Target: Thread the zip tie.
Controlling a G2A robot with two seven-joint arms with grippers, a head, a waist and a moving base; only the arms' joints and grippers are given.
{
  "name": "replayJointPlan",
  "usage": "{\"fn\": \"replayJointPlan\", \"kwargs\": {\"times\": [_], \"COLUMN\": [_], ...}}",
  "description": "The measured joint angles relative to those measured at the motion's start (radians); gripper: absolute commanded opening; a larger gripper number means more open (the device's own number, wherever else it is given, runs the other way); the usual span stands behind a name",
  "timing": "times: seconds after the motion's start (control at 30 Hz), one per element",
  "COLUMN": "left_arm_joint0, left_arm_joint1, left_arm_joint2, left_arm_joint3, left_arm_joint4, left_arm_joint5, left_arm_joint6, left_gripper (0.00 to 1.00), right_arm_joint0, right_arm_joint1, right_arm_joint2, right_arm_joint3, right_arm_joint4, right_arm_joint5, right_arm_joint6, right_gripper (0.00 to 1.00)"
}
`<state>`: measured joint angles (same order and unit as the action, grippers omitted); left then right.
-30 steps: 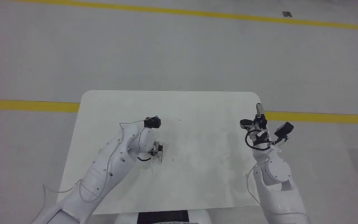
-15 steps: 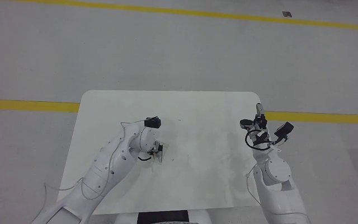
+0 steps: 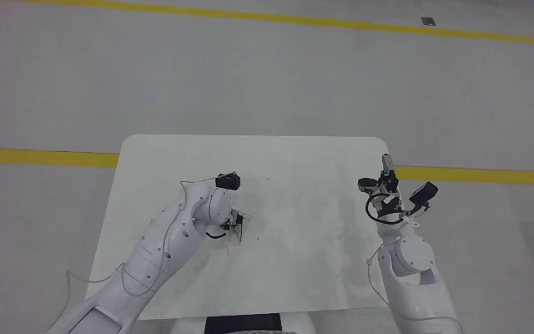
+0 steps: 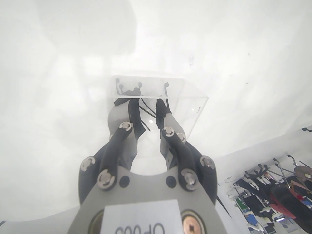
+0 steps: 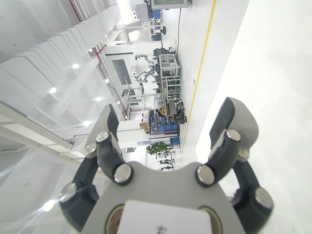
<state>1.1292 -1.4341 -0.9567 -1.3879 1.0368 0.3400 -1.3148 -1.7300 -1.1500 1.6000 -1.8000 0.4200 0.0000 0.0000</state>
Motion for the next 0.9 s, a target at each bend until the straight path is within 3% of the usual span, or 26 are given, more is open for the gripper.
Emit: {"fn": "replayJointPlan", "kwargs": {"times": [0.43, 0.9], "left_arm_joint0": [0.003, -0.017], "left_arm_joint1": [-0.002, -0.010], "left_arm_joint2": [-0.010, 0.011], "left_arm_joint3": [-0.003, 0.044], "left_arm_joint4": [-0.008, -0.011], "left_arm_joint5": [0.000, 0.000], "left_arm_joint6": [0.016, 0.013], "left_gripper": [0.10, 0.15], "right_arm_joint0": [0.000, 0.000], "right_arm_joint1": [0.000, 0.000], "right_arm_joint2": [0.000, 0.000], "right_arm_joint3": [0.000, 0.000], "right_arm_joint4": [0.000, 0.000], "right_arm_joint5": [0.000, 0.000], "right_arm_joint6": [0.000, 0.000], "right_gripper": [1.00, 1.00]}}
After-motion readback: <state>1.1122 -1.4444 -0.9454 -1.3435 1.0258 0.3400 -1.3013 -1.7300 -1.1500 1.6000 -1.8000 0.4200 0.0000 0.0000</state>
